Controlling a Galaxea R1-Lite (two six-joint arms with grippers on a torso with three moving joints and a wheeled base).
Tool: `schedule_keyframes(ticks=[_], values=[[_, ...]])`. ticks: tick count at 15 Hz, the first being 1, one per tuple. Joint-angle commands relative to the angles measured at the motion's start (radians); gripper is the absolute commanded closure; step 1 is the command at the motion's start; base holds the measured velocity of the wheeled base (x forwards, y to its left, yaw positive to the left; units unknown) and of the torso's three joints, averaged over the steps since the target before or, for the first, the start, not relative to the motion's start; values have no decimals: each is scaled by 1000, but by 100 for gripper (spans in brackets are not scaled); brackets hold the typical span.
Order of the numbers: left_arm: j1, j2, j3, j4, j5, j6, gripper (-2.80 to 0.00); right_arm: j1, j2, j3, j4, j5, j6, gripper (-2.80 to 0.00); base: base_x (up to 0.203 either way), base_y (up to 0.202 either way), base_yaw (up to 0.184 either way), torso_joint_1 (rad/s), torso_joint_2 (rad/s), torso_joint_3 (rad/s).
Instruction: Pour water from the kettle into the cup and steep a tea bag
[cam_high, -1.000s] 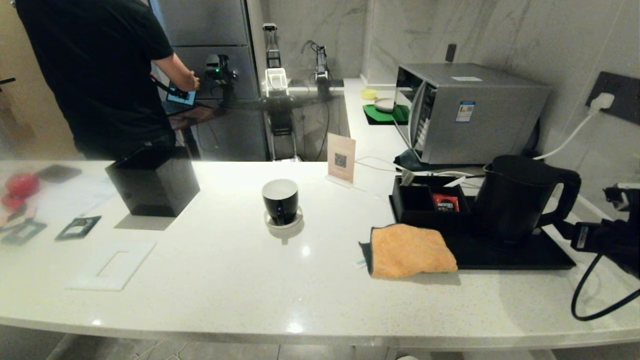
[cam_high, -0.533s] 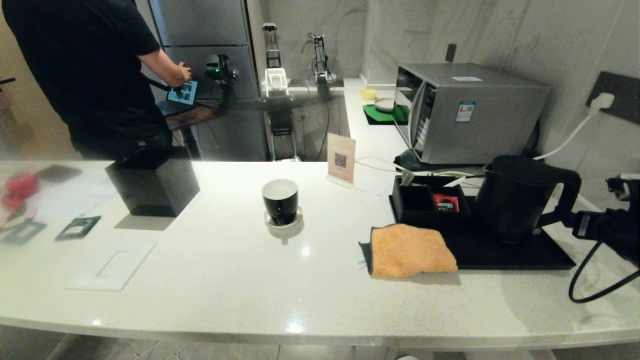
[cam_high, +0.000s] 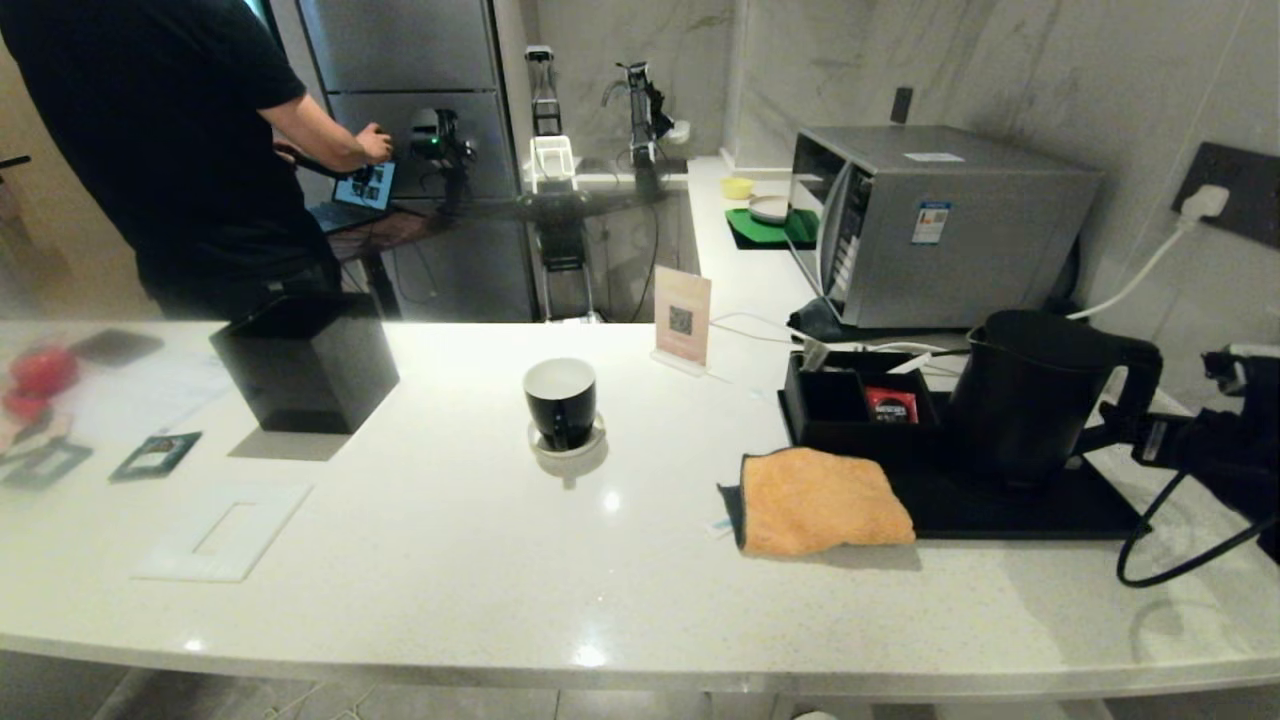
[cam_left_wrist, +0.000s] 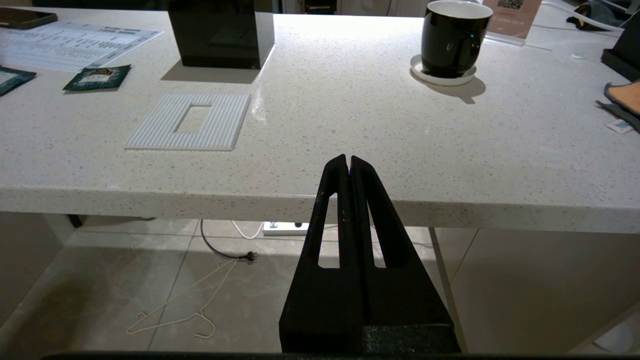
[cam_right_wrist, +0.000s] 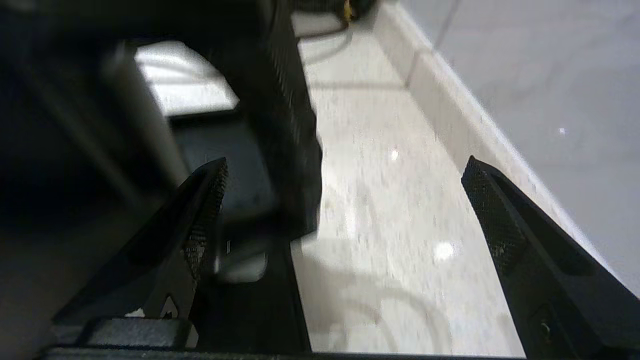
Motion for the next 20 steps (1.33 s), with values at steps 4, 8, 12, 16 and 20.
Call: schedule_keyframes(ticks=[4,8,12,16,20], values=[[0,2,0,0,0,-1,0,0,69,-85,-11,1,28,-280,0,0,0,0,0,0],[0,1,0,0,0,-1,0,4,93,-114,-34,1,58,-280,0,0,0,0,0,0],[0,2,0,0,0,-1,0,6,117,-142,-67,1,64,-280,0,0,0,0,0,0],[0,2,0,0,0,-1,0,5,147,-174,-77,1,65,-280,0,0,0,0,0,0],[0,2,0,0,0,-1,0,5,164,-212,-85,1,65,-280,0,0,0,0,0,0]])
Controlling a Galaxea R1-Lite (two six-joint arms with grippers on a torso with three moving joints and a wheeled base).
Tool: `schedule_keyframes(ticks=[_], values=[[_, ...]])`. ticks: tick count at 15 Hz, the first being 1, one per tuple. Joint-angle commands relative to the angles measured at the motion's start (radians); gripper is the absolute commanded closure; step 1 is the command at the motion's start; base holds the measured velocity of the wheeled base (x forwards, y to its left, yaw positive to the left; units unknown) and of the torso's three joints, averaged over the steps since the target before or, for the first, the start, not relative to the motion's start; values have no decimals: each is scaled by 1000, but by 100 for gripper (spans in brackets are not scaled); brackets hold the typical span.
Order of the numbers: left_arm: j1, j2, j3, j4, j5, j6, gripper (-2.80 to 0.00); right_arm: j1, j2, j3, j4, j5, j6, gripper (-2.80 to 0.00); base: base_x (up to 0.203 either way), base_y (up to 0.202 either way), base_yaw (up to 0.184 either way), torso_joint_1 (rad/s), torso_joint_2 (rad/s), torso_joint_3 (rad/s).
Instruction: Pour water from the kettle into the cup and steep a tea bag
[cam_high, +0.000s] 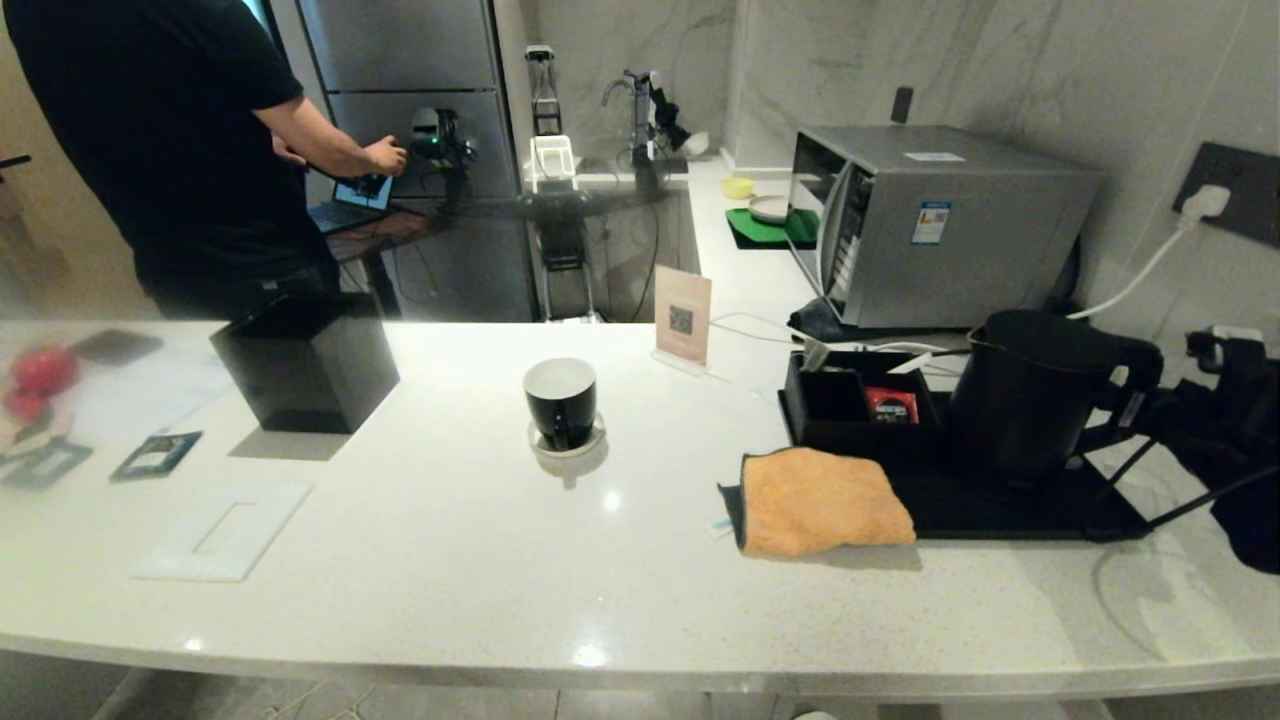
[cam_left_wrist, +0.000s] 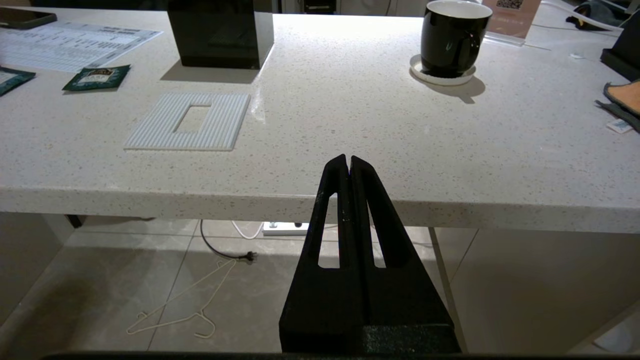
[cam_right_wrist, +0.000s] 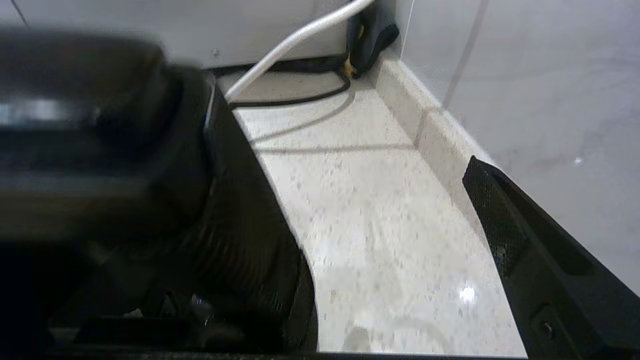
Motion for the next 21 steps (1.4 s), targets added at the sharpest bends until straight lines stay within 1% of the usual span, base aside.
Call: schedule_keyframes(ticks=[1,8,21], values=[[0,2,0,0,0,0,0,0,11,-24,-8,1,-1,-280,0,0,0,0,0,0],[0,2,0,0,0,0,0,0,28,-75,-8,1,1,-280,0,0,0,0,0,0],[0,2,0,0,0,0,0,0,14,-84,-8,1,2,-280,0,0,0,0,0,0]])
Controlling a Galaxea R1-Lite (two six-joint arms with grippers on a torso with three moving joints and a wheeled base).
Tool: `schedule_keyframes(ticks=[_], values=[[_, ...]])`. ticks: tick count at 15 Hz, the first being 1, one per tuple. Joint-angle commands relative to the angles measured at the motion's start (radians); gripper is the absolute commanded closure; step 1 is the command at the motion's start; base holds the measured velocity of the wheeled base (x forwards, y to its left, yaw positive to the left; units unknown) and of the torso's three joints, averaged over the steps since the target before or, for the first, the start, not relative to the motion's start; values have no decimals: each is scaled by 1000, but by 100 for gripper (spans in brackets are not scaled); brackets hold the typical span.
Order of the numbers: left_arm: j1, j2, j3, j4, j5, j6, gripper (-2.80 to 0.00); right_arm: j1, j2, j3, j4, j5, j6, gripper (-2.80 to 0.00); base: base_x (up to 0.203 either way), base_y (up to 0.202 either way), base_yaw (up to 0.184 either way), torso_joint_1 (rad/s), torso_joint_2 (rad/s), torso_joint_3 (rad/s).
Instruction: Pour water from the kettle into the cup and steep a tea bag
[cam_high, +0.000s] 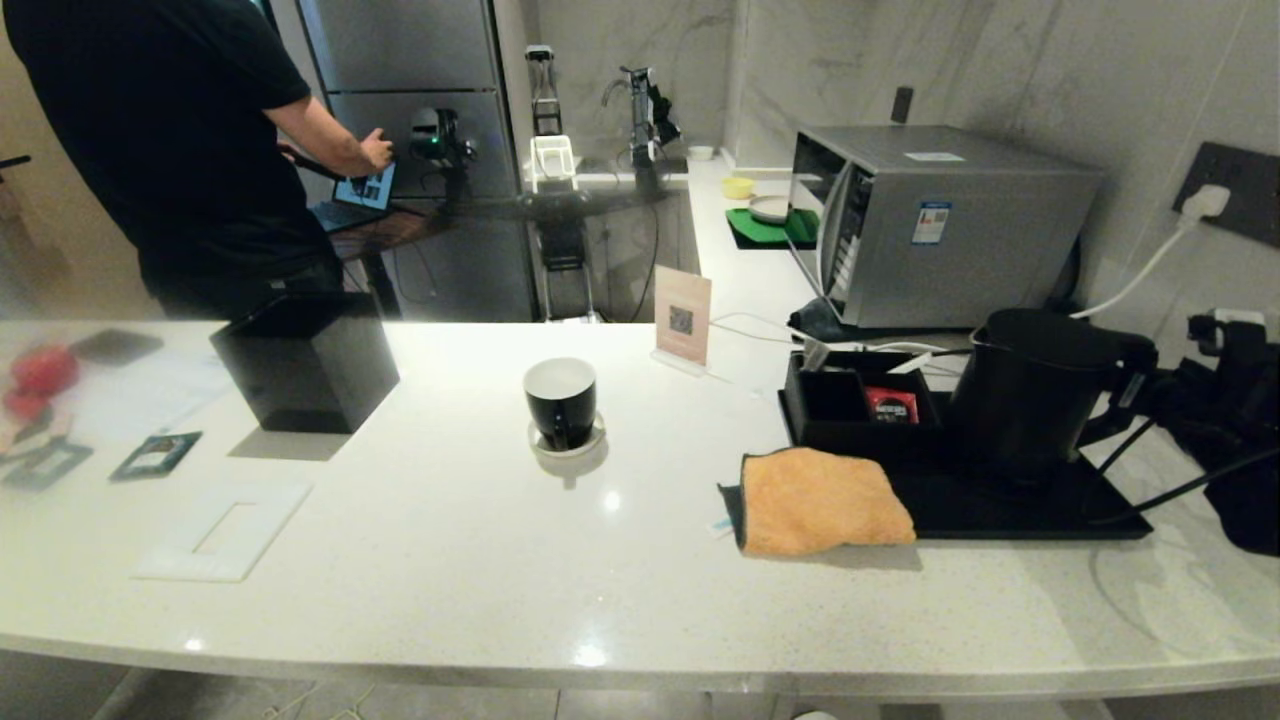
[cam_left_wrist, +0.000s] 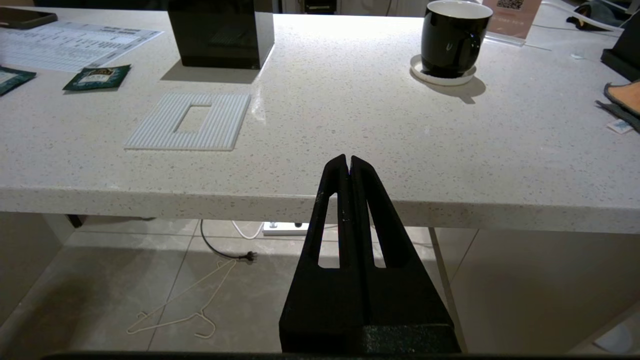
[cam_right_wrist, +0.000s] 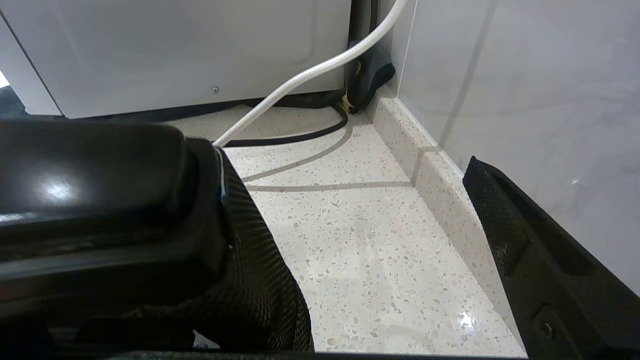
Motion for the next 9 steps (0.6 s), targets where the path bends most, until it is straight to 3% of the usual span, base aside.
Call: schedule_keyframes(ticks=[1,4,5,9], values=[[0,1,0,0,0,0,0,0,-11,0,-7,2,-1,-280,0,0,0,0,0,0],[0,2,0,0,0,0,0,0,-13,2,-7,1,-1,-280,0,0,0,0,0,0],[0,2,0,0,0,0,0,1,-13,2,-9,1,-4,0,0,0,0,0,0,0],[0,2,0,0,0,-1,0,0,-20,5,-18,1,-6,0,0,0,0,0,0,0]])
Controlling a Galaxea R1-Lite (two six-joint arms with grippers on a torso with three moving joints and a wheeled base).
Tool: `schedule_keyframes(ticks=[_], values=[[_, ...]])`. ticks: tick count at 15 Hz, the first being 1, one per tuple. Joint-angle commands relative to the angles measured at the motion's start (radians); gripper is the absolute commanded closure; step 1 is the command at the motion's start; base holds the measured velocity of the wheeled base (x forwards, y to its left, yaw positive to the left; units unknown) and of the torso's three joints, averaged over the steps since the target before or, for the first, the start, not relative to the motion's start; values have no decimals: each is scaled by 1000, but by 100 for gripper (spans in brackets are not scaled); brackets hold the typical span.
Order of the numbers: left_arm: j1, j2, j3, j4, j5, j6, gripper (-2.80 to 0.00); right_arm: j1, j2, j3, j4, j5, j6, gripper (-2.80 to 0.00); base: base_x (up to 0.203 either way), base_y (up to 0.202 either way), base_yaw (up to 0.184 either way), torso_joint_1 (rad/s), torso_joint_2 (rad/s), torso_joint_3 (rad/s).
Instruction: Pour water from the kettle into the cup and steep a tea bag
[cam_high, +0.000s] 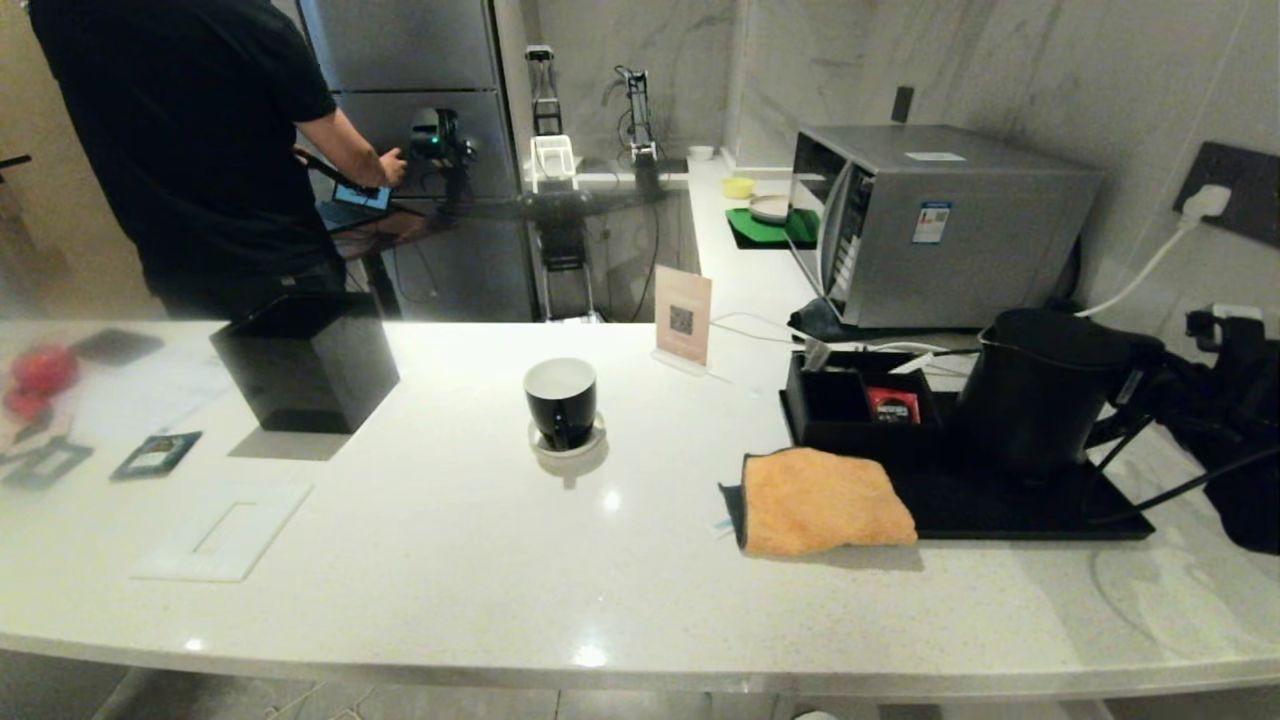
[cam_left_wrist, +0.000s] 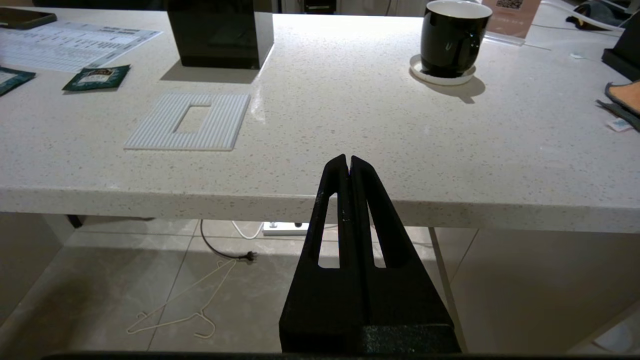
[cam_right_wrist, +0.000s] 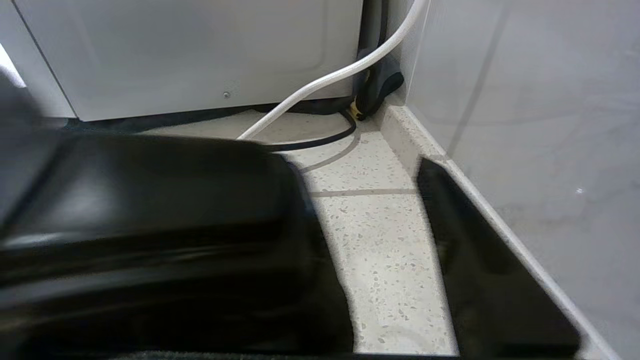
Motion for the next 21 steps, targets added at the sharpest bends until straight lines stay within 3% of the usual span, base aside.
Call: schedule_keyframes(ticks=[1,21], values=[[0,2,0,0,0,0,0,0,-7,1,-20,0,2,0,0,0,0,0,0,0],[0,0,0,0,0,0,0,20,-156,139,-31,2,26,0,0,0,0,0,0,0]])
